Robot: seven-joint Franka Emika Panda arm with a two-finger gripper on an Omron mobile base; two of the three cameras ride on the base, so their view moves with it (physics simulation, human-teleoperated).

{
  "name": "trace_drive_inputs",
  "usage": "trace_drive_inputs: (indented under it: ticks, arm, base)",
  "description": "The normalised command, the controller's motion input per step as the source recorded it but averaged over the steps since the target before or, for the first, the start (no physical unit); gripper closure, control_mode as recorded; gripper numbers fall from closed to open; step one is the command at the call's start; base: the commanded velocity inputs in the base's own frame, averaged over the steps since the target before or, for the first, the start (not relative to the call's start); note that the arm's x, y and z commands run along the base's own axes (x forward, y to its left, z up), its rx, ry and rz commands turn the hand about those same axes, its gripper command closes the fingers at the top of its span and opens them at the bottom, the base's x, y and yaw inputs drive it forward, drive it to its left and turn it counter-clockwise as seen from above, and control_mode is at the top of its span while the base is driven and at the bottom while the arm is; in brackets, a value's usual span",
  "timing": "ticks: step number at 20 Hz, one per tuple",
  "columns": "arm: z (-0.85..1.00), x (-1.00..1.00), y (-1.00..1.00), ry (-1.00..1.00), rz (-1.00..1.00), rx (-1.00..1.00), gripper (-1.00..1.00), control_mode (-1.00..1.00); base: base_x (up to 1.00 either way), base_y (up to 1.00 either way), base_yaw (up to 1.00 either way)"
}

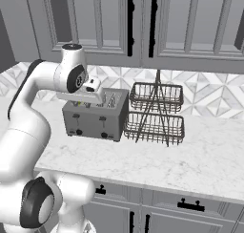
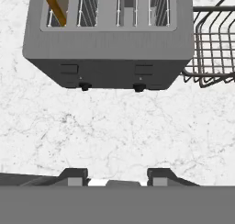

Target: Start the toaster. Once the lever pops up, take the bread to the plate on the dining counter.

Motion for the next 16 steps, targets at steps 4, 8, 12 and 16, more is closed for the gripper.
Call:
trace_drive_inputs:
  ticks: [4, 8, 12, 16]
  arm:
    - [-0.07, -0.01, 0.01, -0.11, 0.0, 0.0, -1.0, -1.0]
    - [-0.32, 0.0, 0.17, -0.15, 0.0, 0.0, -1.0, -1.0]
    - [-0.33, 0.0, 0.36, -0.15, 0.0, 0.0, -1.0, -1.0]
    - [-0.24, 0.02, 0.34, -0.1, 0.0, 0.0, -1.0, -1.0]
  base:
    - [0.0, 0.0, 0.0]
    - [0.0, 0.0, 0.0]
    - [0.0, 0.0, 0.0]
    - [0.0, 0.0, 0.0]
